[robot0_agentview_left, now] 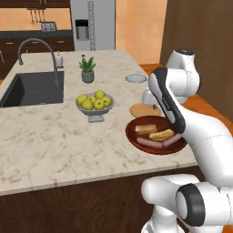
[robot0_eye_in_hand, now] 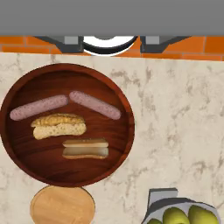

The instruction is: Place one bun and one sausage from the bowl on each plate.

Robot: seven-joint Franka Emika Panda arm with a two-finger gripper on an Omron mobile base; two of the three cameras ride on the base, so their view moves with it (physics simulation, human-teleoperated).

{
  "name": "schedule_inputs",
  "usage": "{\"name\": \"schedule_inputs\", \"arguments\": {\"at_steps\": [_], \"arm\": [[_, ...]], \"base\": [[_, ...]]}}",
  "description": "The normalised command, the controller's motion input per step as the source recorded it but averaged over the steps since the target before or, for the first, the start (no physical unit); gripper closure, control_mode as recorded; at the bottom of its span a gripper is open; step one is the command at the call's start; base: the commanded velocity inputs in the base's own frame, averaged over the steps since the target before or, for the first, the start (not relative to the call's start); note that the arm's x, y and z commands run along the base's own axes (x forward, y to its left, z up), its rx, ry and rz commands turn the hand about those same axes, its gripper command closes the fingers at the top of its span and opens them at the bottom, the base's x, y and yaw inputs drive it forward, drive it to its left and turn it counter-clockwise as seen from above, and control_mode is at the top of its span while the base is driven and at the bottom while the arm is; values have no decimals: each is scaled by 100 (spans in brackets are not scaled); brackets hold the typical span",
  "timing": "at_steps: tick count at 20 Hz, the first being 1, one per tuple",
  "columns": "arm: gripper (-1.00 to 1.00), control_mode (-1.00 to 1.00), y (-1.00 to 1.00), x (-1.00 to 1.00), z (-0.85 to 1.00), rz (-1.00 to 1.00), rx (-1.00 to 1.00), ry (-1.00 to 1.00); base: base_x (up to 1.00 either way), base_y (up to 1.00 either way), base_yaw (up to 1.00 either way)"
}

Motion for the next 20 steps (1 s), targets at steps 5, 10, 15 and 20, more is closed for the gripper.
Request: {"name": "schedule_inputs", "arguments": {"at_steps": [5,10,15,20], "arm": [[-100,-100,-1,13,-74,0,-9,2],[-100,-100,-1,35,-100,7,-7,6],[-100,-100,0,80,-100,16,-3,18],[-100,-100,-26,35,-76,13,0,12]], "base": [[0,0,0],[0,0,0],[0,0,0],[0,0,0]]}}
